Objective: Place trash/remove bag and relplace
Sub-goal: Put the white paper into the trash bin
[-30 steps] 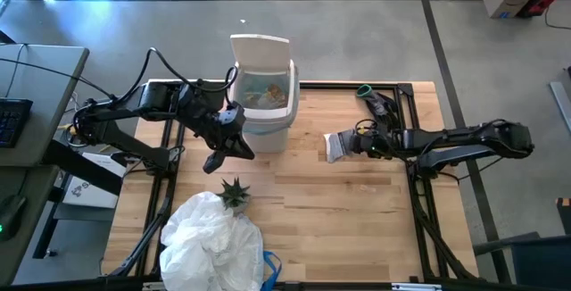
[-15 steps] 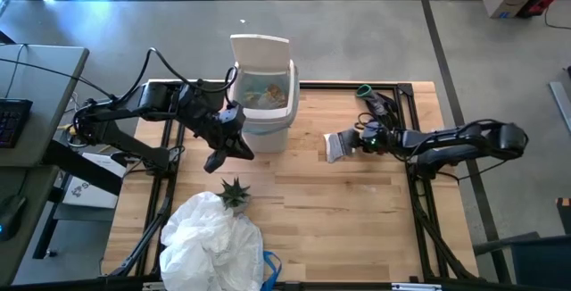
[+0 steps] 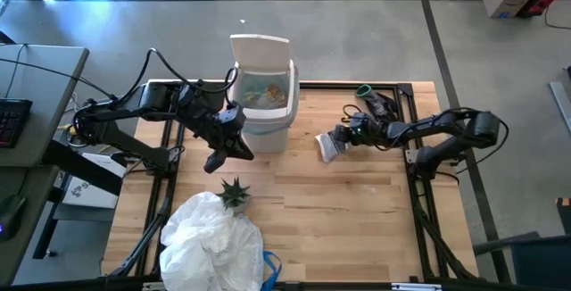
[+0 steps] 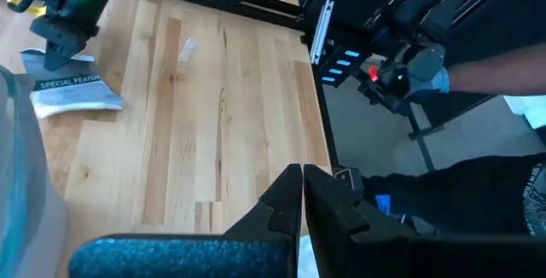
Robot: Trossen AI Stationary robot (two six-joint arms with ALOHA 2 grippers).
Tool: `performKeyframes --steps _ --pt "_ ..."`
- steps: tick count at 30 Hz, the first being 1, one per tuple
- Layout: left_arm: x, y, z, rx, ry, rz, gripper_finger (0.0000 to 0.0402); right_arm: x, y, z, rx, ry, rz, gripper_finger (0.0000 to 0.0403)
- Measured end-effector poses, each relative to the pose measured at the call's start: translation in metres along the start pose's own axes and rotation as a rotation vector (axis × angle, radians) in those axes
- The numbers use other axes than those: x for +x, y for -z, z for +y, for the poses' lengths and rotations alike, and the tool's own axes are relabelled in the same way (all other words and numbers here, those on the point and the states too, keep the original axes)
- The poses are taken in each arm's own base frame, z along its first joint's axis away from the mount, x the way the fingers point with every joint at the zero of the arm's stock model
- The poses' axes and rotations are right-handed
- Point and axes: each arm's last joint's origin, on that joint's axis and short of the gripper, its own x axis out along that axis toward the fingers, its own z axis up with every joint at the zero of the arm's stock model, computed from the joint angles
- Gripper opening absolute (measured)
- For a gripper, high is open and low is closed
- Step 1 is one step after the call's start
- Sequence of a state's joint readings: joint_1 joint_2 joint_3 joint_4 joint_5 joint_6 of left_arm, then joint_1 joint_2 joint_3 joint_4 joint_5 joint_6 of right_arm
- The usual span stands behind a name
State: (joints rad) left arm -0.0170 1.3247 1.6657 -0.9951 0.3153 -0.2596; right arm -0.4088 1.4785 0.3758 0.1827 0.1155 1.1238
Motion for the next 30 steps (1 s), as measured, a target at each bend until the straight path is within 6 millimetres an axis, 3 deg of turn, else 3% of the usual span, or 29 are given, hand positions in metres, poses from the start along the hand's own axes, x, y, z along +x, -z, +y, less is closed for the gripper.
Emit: performKeyframes --steps 1,3,10,14,19,30 --pt "0.000 0.000 0.000 -0.001 0.000 0.002 0.0000 0.001 -0.001 0.002 -0.003 0.016 0.002 0.0039" --pt "0.000 0.000 0.000 -0.001 -0.001 0.004 0.0000 0.004 -0.002 0.005 -0.004 0.039 0.007 0.0013" --pt "0.000 0.002 0.000 0.013 -0.004 0.015 0.0000 -0.001 -0.002 0.023 -0.023 -0.035 0.040 0.0001" --pt "0.000 0.002 0.001 0.029 -0.007 0.018 0.0000 -0.020 0.005 0.050 -0.069 -0.157 0.043 0.0000" --pt "0.000 0.003 0.002 0.053 -0.022 0.033 0.0000 -0.059 0.019 0.083 -0.127 -0.241 0.021 0.0000" --pt "-0.011 0.008 0.003 0.123 -0.133 0.029 0.0000 -0.189 0.038 0.151 -0.312 -0.351 -0.005 0.0000"
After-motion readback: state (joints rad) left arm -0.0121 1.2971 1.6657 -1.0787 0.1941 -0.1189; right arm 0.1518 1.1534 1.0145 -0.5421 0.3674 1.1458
